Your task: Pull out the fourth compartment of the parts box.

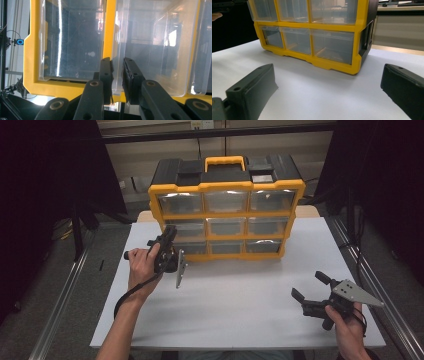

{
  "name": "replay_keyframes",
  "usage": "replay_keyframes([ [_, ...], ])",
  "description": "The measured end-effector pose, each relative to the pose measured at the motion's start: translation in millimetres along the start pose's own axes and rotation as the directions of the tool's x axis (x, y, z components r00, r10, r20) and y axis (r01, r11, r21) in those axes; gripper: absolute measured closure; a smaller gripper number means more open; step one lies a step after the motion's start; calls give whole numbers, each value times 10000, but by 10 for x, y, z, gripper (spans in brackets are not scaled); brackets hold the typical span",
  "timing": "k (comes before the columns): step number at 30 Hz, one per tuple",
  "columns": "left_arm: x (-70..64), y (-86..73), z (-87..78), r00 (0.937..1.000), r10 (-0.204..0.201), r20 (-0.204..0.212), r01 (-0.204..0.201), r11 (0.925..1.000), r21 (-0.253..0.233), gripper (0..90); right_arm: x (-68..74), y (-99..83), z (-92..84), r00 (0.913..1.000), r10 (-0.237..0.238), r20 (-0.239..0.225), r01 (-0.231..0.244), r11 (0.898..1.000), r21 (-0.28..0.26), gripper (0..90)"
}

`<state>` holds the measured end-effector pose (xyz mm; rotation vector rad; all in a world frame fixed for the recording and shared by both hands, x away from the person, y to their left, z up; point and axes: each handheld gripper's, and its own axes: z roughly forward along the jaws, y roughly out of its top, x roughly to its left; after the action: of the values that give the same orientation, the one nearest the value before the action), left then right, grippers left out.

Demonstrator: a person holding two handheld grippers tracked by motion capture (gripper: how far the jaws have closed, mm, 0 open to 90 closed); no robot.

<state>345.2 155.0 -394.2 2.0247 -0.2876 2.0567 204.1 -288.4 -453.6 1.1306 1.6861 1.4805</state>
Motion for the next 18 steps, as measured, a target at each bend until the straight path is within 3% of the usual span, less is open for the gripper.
replay_keyframes([
  [9,-1,6,-21,10000,-11,-28,11,10000,-30,791,-8,1,1,10000,-35,-22,35,10000,-7,0],
  [10,-17,6,-28,9998,-174,13,174,9998,65,791,-8,1,3,10000,-29,-30,29,10000,7,0],
  [16,-1,8,-41,10000,22,-52,-22,10000,-3,791,-3,1,3,10000,-35,-21,35,10000,-14,0],
  [18,-16,5,-49,9998,-179,8,179,9998,4,791,-8,1,1,10000,-30,-26,30,10000,-16,0],
])
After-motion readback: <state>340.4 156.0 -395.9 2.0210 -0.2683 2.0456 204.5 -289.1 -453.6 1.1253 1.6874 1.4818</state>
